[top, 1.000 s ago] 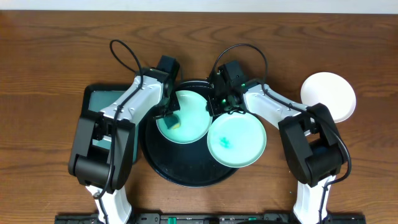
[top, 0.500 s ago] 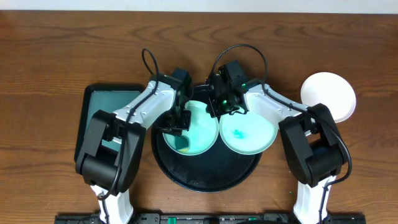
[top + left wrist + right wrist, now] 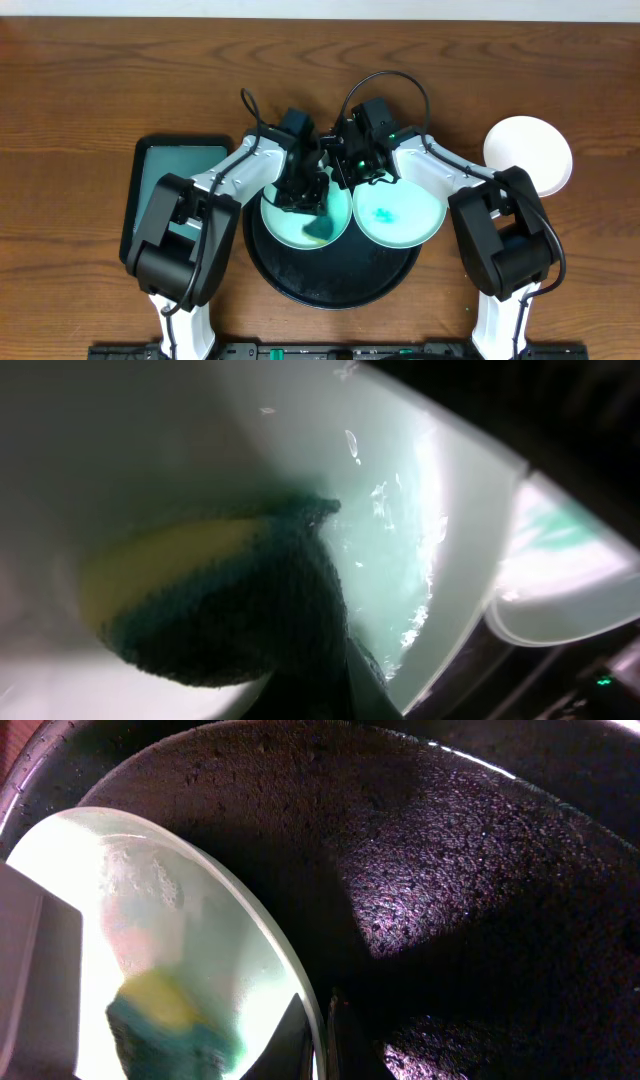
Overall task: Clean dirty plates on tray and stack at the side
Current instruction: 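Scrub the green plate's smear with the sponge in the left gripper, then return the sponge to the water tray with the left gripper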
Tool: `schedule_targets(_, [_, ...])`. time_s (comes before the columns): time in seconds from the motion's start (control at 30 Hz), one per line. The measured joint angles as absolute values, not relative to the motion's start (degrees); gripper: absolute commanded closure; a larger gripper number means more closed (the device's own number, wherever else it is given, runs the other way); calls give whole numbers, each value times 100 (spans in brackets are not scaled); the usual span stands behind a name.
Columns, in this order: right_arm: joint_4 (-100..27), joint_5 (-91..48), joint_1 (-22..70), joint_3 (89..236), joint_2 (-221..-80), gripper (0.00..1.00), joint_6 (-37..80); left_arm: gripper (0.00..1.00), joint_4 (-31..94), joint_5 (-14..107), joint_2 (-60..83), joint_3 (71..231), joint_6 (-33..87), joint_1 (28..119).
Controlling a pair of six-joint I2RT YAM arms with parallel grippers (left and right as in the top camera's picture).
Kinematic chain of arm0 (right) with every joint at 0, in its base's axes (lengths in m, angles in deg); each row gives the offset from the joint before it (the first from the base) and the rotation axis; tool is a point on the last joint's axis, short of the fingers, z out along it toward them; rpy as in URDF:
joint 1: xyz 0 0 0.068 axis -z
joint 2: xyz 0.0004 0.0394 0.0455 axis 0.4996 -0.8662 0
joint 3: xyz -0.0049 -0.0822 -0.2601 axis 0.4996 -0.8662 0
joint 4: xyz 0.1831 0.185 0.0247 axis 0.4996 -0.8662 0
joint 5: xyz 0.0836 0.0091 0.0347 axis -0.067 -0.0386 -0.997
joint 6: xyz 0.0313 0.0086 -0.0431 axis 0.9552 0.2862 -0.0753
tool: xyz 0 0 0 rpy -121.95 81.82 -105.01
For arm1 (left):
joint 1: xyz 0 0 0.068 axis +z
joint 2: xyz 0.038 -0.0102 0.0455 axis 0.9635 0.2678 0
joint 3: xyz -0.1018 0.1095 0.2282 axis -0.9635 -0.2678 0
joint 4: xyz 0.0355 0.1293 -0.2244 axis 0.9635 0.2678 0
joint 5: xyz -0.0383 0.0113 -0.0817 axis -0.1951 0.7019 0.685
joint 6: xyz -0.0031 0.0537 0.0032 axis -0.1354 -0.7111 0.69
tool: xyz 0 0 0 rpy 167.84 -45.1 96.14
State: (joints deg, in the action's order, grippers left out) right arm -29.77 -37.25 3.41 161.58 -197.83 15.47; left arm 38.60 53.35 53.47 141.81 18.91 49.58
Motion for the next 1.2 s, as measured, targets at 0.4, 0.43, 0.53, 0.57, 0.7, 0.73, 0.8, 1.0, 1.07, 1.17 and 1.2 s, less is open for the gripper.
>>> schedule_targets(0.4, [-2997, -3714, 343, 16158, -19781, 99, 1552, 93, 3325, 5547, 5406, 14150, 2744, 5129])
schedule_targets(0.43, [-2999, -3709, 343, 16158, -19781, 99, 1556, 93, 3371, 5459, 5384, 14155, 2794, 5183])
schedule_targets(0.53, [-3014, -3709, 343, 16158, -19781, 99, 1598, 93, 3526, 4952, 5225, 14155, 2855, 5328])
schedule_targets(0.57, [-3017, -3707, 343, 16158, -19781, 99, 1604, 93, 3578, 4712, 5153, 14157, 2881, 5387])
schedule_targets(0.7, [-3019, -3709, 343, 16158, -19781, 99, 1622, 93, 3845, 3601, 4829, 14159, 2954, 5690])
schedule_targets(0.73, [-3021, -3709, 343, 16158, -19781, 99, 1626, 93, 3911, 3396, 4759, 14159, 2954, 5752])
schedule_targets(0.8, [-3025, -3712, 343, 16158, -19781, 99, 1643, 93, 4029, 3064, 4624, 14159, 2951, 5811])
schedule_targets(1.0, [-3025, -3712, 343, 16158, -19781, 99, 1663, 93, 4529, 2581, 4149, 14159, 2951, 5787])
schedule_targets(1.07, [-3028, -3712, 343, 16158, -19781, 99, 1663, 93, 4739, 2511, 3918, 14159, 2951, 5787])
schedule_targets(1.17, [-3028, -3712, 343, 16158, -19781, 99, 1665, 93, 4979, 2377, 3450, 14163, 2951, 5808])
schedule_targets(1.2, [-3028, -3712, 343, 16158, -19781, 99, 1663, 93, 5047, 2307, 3299, 14170, 2951, 5835])
